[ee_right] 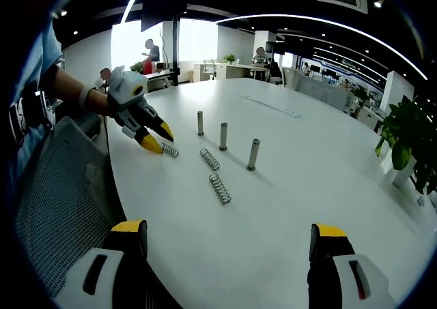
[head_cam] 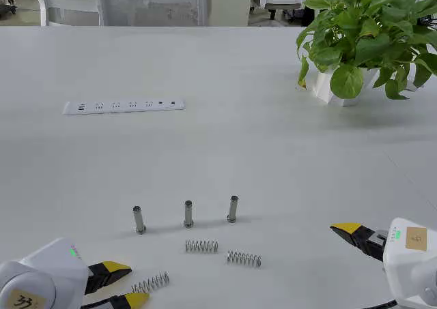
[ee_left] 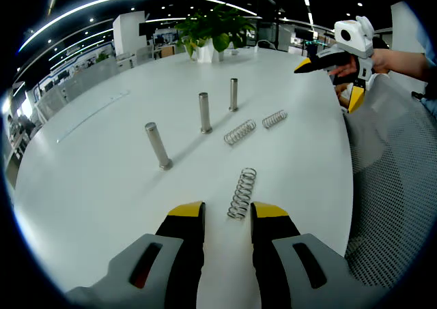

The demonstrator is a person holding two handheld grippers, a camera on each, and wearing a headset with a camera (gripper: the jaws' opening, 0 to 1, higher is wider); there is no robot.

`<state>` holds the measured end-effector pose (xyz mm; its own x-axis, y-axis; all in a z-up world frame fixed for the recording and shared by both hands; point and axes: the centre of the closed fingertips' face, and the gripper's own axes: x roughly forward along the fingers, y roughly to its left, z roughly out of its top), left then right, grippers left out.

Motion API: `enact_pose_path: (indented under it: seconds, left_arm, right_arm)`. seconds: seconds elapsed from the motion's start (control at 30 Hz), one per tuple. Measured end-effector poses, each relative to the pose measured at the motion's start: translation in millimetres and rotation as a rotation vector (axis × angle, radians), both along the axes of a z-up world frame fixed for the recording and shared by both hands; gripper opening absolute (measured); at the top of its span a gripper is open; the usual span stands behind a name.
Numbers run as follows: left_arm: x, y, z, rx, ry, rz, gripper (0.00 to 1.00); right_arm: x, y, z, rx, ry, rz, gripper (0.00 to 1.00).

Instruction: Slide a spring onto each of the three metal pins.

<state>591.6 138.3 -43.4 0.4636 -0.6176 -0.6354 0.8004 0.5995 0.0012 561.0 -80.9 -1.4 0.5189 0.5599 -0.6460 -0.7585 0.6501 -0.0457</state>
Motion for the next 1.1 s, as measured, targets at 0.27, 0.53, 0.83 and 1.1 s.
enact_pose_path:
  seconds: [0.27,0.53,0.83,1.1]
  left_arm:
    - [-2.2,-2.8,-1.1,0.073,0.021,-0.049,0.16]
    - [-4.0,-6.7,-4.4,0.153,0.079,-0.1,0.1]
    - [-2.2,-5.8,-6.1,0.218,0.151,-0.091,0.08]
    - [-1.6,-6.4,-7.5,0.302,0.197,-0.101,0.07]
  right_arm:
    - [-0.5,-0.3,-0.3,0.001,0.0,-0.003,0.99]
    - [-0.9,0.8,-0.8,0.002,-0.001,-0.003,0.99]
    - [-2.0,-0.1,-1.9,0.006,0.001,-0.009,0.99]
    - [-3.2,1.5,-3.1,0.009,0.002,-0.008,0.99]
